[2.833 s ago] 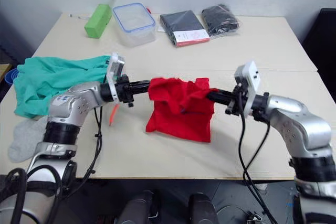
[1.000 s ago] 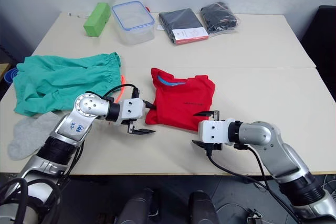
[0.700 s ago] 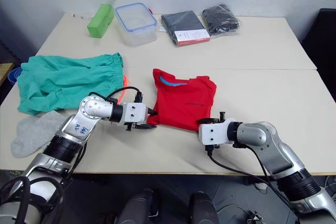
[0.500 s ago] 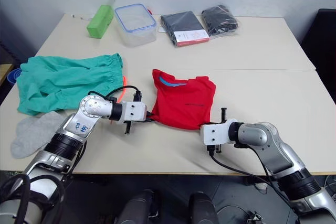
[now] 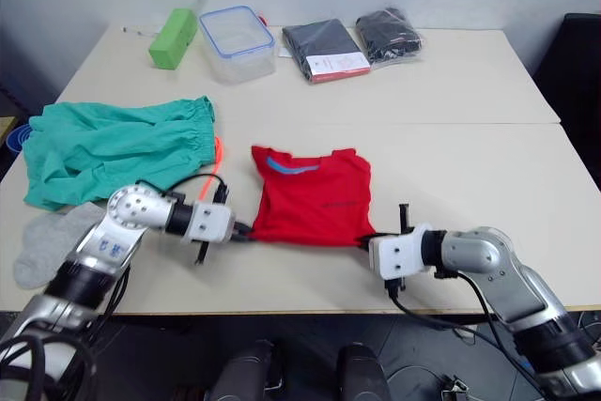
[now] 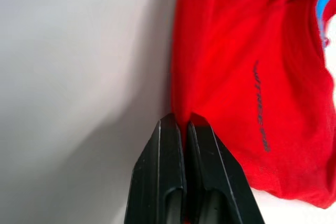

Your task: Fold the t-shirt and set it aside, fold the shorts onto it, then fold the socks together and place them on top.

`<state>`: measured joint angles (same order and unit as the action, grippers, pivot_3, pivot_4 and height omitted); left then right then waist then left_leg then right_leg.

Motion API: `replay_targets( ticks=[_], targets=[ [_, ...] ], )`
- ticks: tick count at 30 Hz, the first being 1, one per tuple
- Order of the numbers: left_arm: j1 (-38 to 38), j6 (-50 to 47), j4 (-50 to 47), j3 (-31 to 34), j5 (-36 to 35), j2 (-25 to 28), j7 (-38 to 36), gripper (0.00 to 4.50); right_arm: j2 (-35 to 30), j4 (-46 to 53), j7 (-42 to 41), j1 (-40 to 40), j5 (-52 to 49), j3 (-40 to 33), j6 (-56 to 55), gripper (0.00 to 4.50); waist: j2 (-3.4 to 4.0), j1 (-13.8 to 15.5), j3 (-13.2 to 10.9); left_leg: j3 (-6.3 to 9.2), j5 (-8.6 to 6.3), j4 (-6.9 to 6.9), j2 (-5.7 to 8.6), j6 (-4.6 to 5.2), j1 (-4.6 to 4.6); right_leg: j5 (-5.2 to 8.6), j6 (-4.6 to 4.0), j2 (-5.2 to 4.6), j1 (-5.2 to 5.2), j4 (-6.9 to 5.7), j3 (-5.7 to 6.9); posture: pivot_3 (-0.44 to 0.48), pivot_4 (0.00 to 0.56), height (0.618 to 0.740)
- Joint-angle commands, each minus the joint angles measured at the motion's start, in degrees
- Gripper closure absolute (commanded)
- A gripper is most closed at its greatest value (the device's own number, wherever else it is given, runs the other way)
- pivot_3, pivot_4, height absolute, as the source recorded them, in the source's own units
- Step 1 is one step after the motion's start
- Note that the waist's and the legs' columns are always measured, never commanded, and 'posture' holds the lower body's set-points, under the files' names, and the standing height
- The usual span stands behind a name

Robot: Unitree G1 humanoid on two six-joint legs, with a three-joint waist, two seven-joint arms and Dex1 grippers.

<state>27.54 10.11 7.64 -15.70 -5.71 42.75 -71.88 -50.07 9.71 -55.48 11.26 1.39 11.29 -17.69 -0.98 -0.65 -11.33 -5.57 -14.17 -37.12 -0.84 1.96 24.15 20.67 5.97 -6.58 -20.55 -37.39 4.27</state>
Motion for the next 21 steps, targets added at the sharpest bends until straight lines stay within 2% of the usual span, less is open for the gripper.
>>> replay_targets(
  ticks=[1, 7, 11, 12, 16, 19, 21],
  targets=[
    [-6.18, -4.45, -11.86, 2.25, -4.79, 4.12, -2.82, 4.48, -3.05, 5.14, -3.00, -4.15, -3.50, -2.29, -3.21, 4.50, 0.01, 0.01, 0.00, 0.02, -0.01, 0.01, 0.00, 0.01, 0.01, 0.00, -0.01, -0.01, 0.01, 0.12, -0.02, 0.000, 0.150, 0.740],
    [-17.68, -5.42, -21.01, 4.45, -2.66, 7.17, 1.29, 4.48, -5.76, 13.22, -3.68, -15.23, -6.75, -4.60, -0.09, 4.50, 0.01, 0.53, 0.01, 0.14, -0.19, 0.04, 0.00, 0.04, -0.05, 0.02, -0.03, -0.07, 0.17, 0.40, 0.01, 0.000, 0.150, 0.740],
    [-19.57, -2.73, -18.12, 3.80, 3.55, 6.22, 6.78, 4.48, -4.56, 14.00, -0.85, -18.96, -3.69, -5.27, 1.51, 4.50, 0.11, 0.66, 0.07, 0.15, -0.20, 0.01, 0.00, 0.05, -0.11, 0.02, -0.04, -0.07, 0.24, 0.42, 0.02, 0.000, 0.150, 0.740],
    [-19.73, -3.02, -17.67, 3.75, 3.58, 6.04, 7.25, 4.49, -4.49, 13.51, -0.31, -18.97, -2.72, -5.35, 1.39, 4.27, 0.15, 0.69, 0.09, 0.15, -0.21, 0.03, 0.00, 0.05, -0.18, 0.02, -0.04, -0.08, 0.30, 0.43, 0.02, 0.000, 0.150, 0.740],
    [-20.11, -4.76, -17.59, 4.27, 2.42, 5.76, 8.32, 3.39, -4.20, 12.40, 1.42, -17.69, -1.44, -6.63, 1.81, 3.13, 0.25, 0.62, 0.13, 0.14, -0.67, 0.19, 0.00, 0.02, -0.86, 0.08, -0.14, -0.09, 0.97, 0.62, 0.00, 0.000, 0.150, 0.740],
    [-20.10, -7.27, -17.99, 4.52, 0.32, 5.84, 7.67, 2.39, -4.66, 13.29, 0.53, -17.47, -3.56, -7.77, 3.04, 1.96, 0.30, 0.56, 0.15, 0.14, -0.72, 0.23, -0.05, -0.06, -0.94, 0.10, -0.19, -0.08, 1.02, 0.64, 0.01, 0.000, 0.150, 0.740],
    [-20.54, -10.23, -19.40, 4.73, -2.53, 6.69, 5.62, 1.83, -5.46, 14.41, -1.00, -17.98, -6.21, -8.56, 4.18, 1.40, 0.30, 0.56, 0.15, 0.15, -0.62, 0.23, -0.07, 0.00, -0.95, 0.13, -0.23, -0.06, 1.00, 0.63, 0.02, 0.000, 0.150, 0.740]
  ],
)
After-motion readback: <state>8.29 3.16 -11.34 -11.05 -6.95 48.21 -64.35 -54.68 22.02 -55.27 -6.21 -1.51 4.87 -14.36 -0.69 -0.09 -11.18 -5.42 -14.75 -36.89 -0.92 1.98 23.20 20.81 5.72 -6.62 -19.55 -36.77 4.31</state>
